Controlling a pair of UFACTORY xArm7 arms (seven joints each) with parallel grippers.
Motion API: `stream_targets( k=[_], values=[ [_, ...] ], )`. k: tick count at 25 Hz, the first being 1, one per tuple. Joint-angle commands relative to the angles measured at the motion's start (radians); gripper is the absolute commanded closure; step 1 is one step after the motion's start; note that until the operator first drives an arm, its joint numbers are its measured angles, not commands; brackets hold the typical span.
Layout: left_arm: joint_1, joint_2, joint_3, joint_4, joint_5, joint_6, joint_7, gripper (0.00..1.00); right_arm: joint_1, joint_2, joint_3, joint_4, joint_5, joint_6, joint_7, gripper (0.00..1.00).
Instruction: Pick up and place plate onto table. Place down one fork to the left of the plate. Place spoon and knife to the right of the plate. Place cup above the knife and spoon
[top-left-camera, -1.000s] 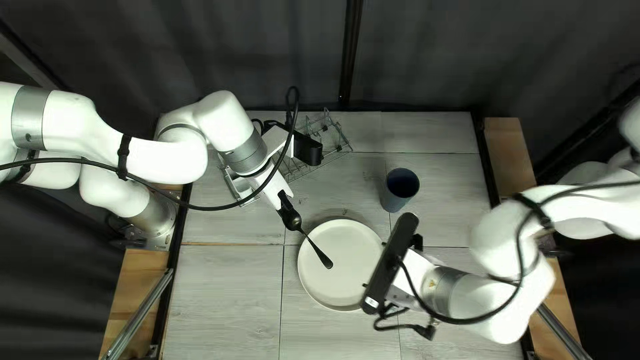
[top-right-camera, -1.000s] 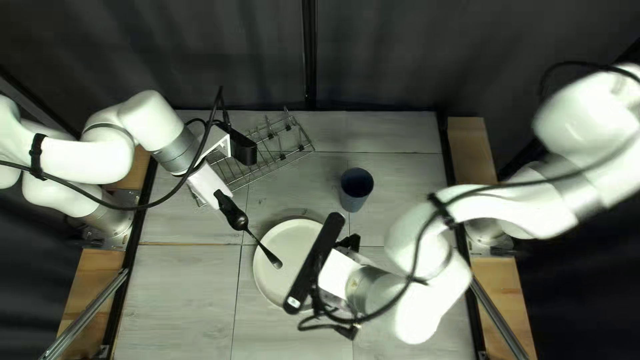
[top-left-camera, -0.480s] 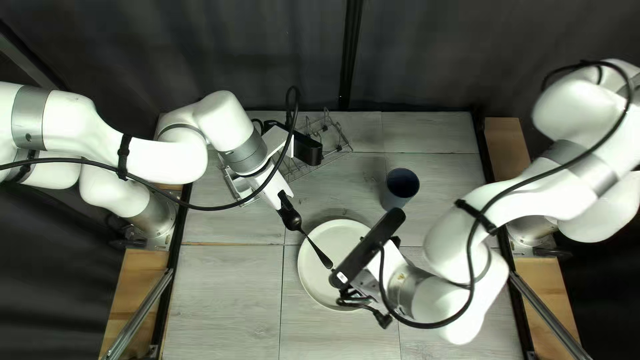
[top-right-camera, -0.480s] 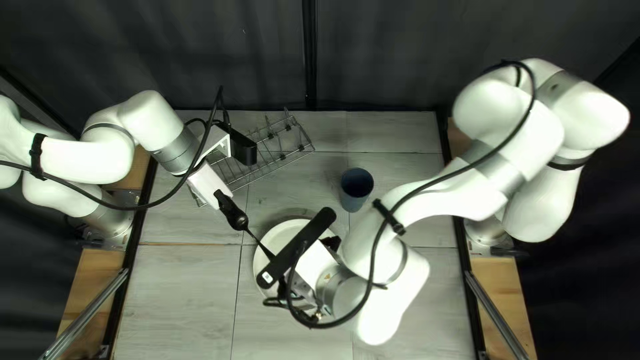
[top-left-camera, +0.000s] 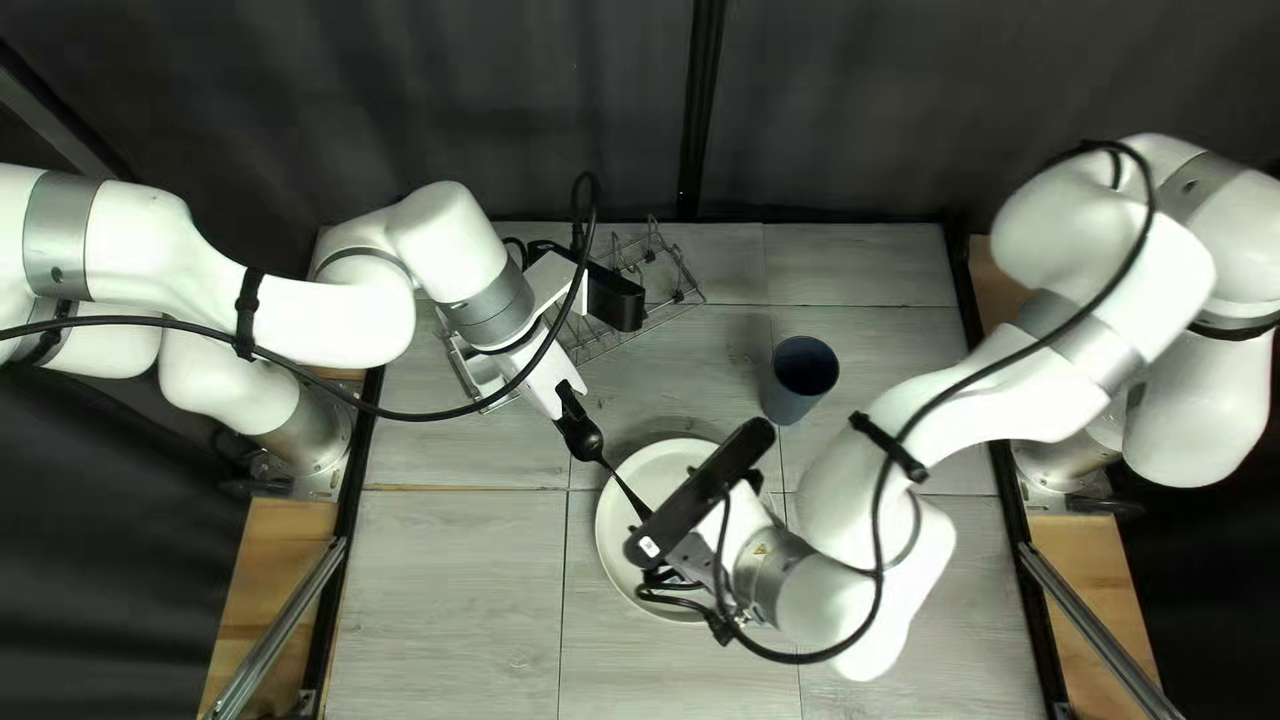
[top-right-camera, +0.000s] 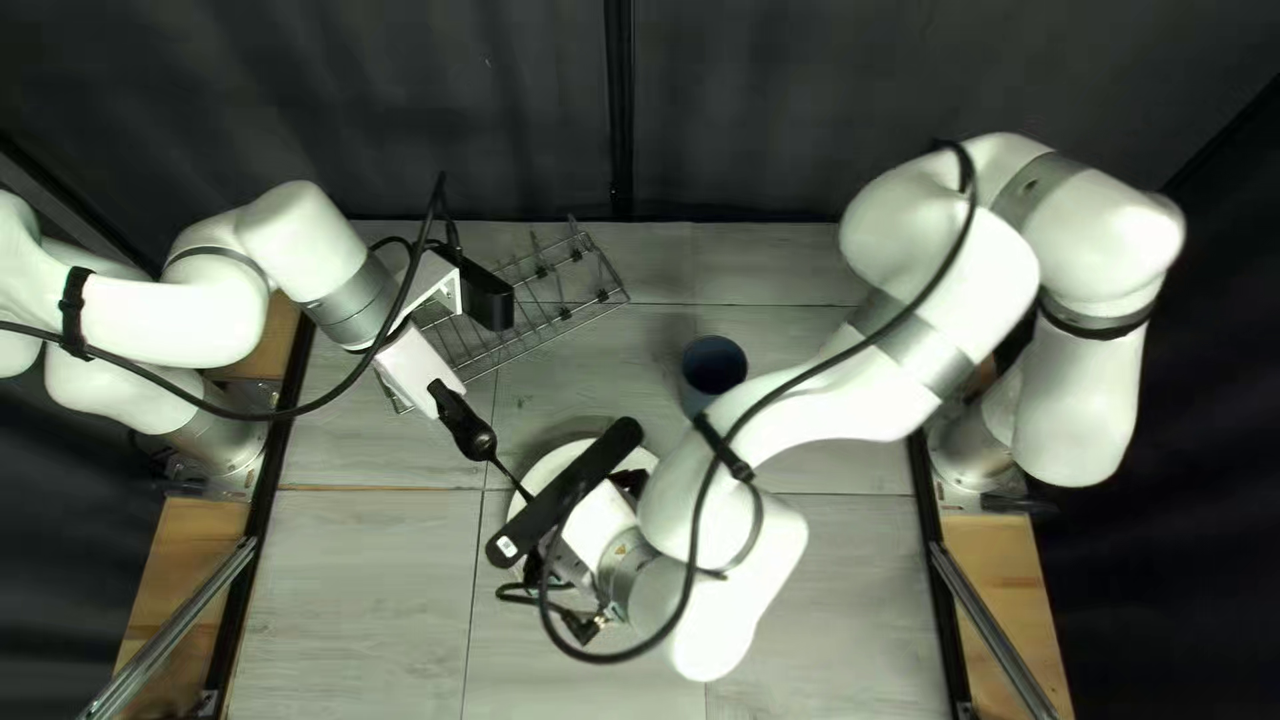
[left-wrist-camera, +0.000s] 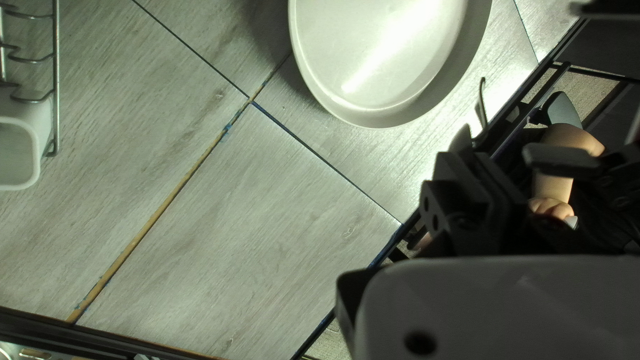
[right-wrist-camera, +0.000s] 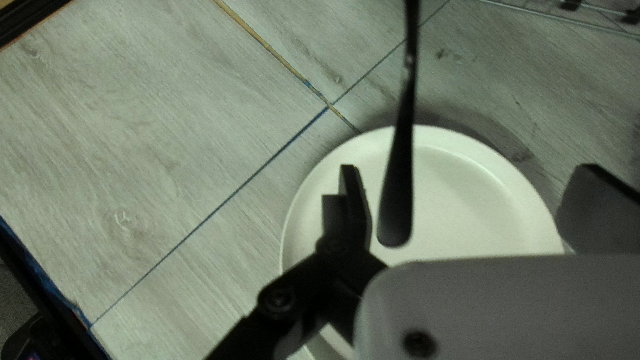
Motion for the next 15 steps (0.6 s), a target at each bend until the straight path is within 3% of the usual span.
stream_targets(
  k=[1,12,13,14,15],
  values=[
    [0.0,0.0,0.0,0.0,0.0,0.0,0.0,1.0,0.014,0.034,-0.019,0.023,-0.01,0.019,-0.016,0.0],
    [0.0,0.0,0.0,0.0,0.0,0.0,0.0,1.0,0.048,0.06,-0.034,0.056,-0.013,0.062,-0.005,0.0],
    [0.0,0.0,0.0,0.0,0.0,0.0,0.0,1.0,0.048,0.06,-0.034,0.056,-0.013,0.062,-0.005,0.09],
    [0.0,0.0,0.0,0.0,0.0,0.0,0.0,1.0,0.048,0.06,-0.034,0.056,-0.013,0.062,-0.005,0.32],
    [0.0,0.0,0.0,0.0,0.0,0.0,0.0,1.0,0.048,0.06,-0.034,0.056,-0.013,0.062,-0.005,0.99]
  ],
)
